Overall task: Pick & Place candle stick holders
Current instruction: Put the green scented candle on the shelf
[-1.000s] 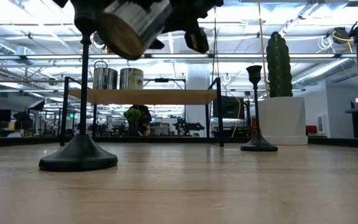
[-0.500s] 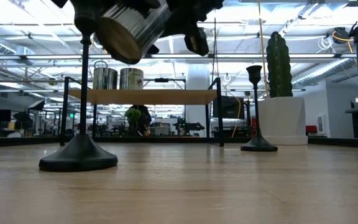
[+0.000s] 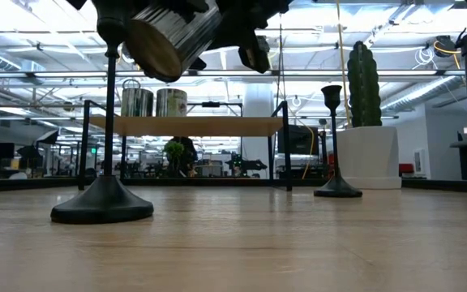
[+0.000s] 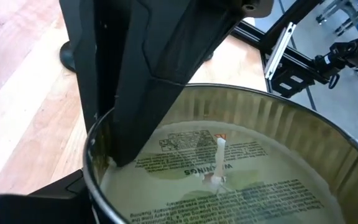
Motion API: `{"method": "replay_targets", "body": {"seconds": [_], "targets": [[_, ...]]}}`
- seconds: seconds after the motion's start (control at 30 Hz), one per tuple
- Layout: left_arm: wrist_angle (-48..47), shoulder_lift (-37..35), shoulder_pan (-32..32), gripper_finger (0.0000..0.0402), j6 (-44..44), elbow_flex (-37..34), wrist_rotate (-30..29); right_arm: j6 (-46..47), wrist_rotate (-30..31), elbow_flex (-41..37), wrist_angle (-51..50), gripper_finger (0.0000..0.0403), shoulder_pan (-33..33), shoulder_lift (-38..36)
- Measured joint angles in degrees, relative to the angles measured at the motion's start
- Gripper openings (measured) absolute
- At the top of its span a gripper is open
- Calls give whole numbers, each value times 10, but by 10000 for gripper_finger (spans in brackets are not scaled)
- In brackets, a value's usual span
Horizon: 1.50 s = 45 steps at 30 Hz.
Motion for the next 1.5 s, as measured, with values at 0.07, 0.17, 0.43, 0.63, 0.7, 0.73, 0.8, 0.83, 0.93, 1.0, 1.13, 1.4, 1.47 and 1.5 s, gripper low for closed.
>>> {"method": "replay_targets", "body": {"seconds": [0.07,0.17,0.43,0.63,0.7,0.73,0.8,0.83,0.93,1.0,1.13,1.4,1.47,1.5], "targets": [[-18,-7,0,353,3,0,-7,-9,-9,0,3,36,-3,0],[-54,-21,0,353,5,0,-19,-13,-22,0,6,55,-5,0],[-151,-50,-5,353,-11,-3,-45,-20,-50,1,22,99,-10,-2],[-212,-85,-12,353,-28,-4,-83,-31,-41,1,13,109,-12,-2],[-203,-106,-12,352,-29,-2,-105,-42,-41,0,9,108,-11,-2],[-210,-117,-13,352,-29,-2,-119,-47,-41,0,8,107,-11,-2],[-218,-140,-13,352,-31,-2,-161,-57,-40,0,2,104,-12,-3],[-220,-152,-13,352,-34,-2,-190,-62,-38,0,-7,102,-12,-6],[-229,-187,-12,352,-40,-2,-290,-92,-37,0,-24,97,-12,-13],[-227,-202,-12,352,-42,-2,-349,-109,-33,-1,-47,95,-12,-26],[-221,-216,-12,352,-49,-2,-466,-134,-5,-1,-58,94,-12,-55],[-218,-202,9,352,-54,-1,-597,-206,57,0,-110,94,-13,-136],[-196,-196,18,352,-50,-1,-611,-222,58,-1,-141,94,-13,-159],[-184,-194,21,352,-48,-2,-617,-226,58,-1,-148,94,-13,-168]]}}
